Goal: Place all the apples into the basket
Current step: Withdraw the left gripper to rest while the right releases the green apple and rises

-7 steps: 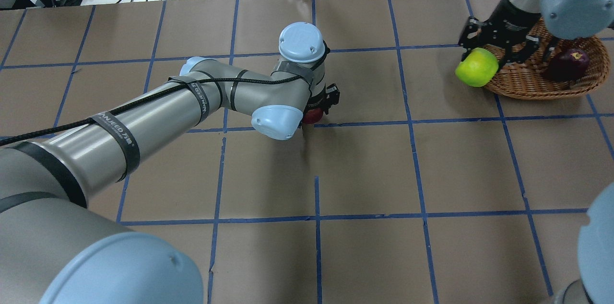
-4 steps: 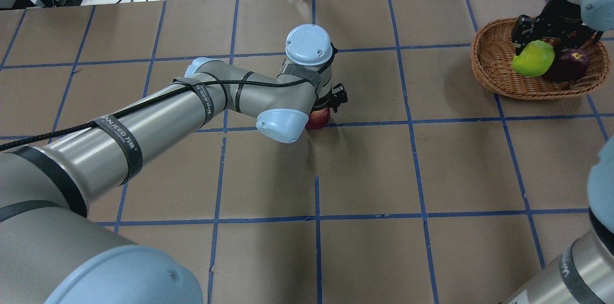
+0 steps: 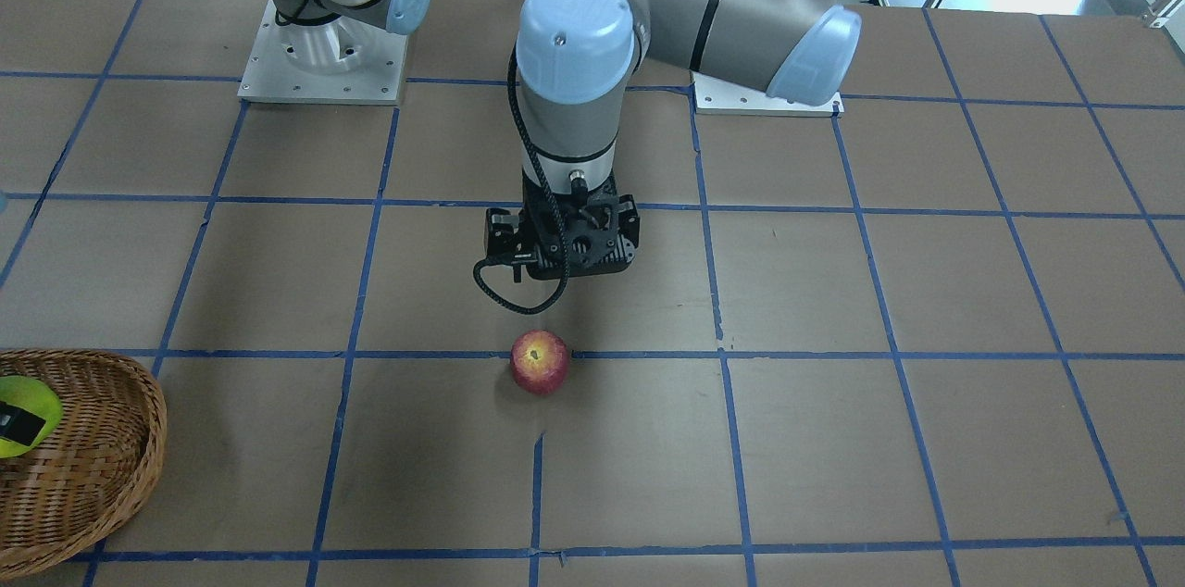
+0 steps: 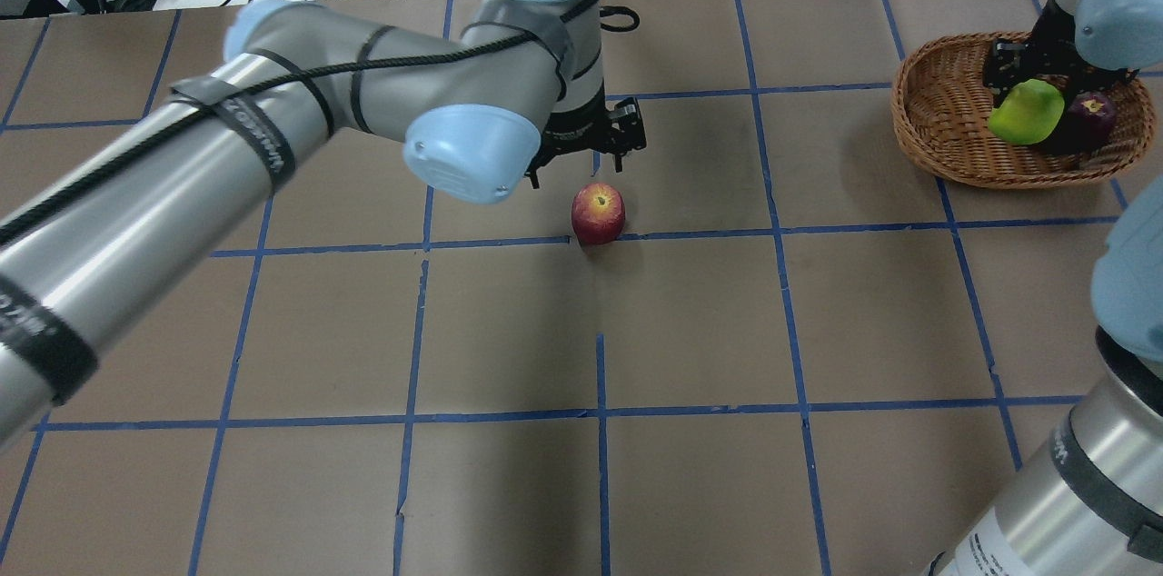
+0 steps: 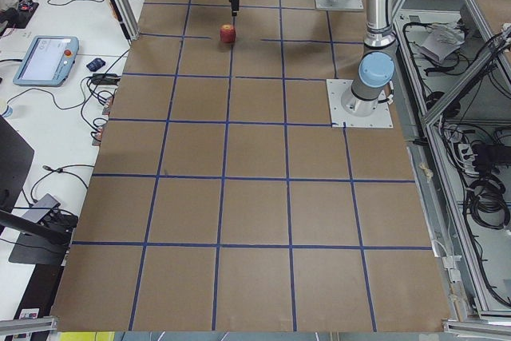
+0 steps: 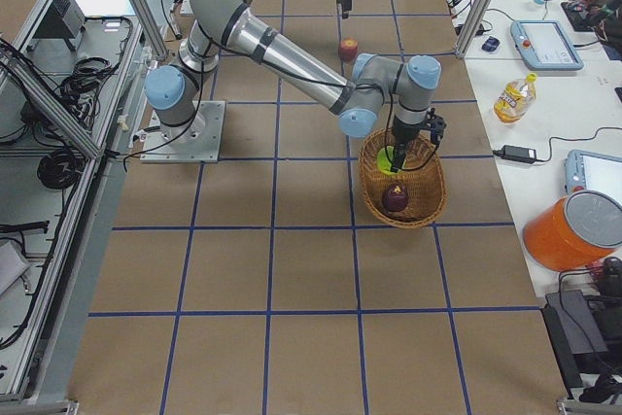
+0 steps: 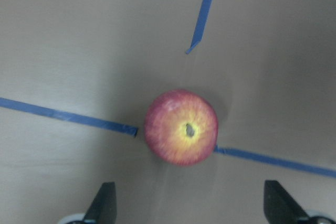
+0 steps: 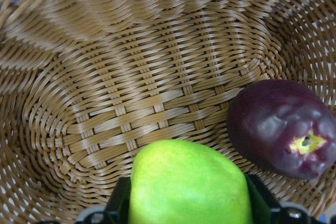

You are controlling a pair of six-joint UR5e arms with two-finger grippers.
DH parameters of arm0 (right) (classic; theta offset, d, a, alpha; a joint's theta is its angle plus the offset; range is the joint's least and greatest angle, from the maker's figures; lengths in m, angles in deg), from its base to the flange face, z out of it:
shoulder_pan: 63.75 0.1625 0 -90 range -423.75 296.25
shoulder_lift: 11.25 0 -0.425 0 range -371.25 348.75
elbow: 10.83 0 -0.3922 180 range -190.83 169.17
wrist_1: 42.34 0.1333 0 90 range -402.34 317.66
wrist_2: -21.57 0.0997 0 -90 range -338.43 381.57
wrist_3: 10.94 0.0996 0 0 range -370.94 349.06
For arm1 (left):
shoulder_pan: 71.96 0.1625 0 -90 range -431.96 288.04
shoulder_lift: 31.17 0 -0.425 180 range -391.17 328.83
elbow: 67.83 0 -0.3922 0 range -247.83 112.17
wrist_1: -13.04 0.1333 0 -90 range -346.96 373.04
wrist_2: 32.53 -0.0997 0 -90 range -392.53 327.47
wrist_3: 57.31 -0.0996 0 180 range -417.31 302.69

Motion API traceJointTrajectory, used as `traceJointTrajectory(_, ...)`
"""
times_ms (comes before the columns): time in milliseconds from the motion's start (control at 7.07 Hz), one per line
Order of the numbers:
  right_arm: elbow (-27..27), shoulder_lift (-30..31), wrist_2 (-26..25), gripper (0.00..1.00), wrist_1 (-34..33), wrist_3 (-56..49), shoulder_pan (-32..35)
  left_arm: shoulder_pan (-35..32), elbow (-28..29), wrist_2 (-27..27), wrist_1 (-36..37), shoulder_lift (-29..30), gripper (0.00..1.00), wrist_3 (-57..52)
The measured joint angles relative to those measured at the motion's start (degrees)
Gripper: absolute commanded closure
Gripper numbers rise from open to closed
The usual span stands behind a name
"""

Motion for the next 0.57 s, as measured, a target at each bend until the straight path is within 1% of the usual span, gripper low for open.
traceJointTrajectory(141, 0.25, -1.08, 0.07, 0.14, -0.18, 0.73, -0.09, 2.57, 1.77, 0.21, -6.15, -3.55, 0.00, -4.86)
traceJointTrajectory(283, 0.62, -1.97, 0.08, 0.09, -0.24, 0.61, -0.28, 5.25, 2.73, 0.29, -10.44, -6.57, 0.00, -9.06)
traceJointTrajectory(424, 0.95, -2.46, 0.09, 0.01, -0.25, 0.42, -0.56, 7.35, 3.07, 0.31, -12.68, -8.79, 0.00, -12.53)
traceJointTrajectory(565, 1.11, -2.62, 0.04, 0.00, -0.26, -0.21, -0.68, 9.01, 3.15, 0.29, -13.58, -10.22, 0.00, -15.35)
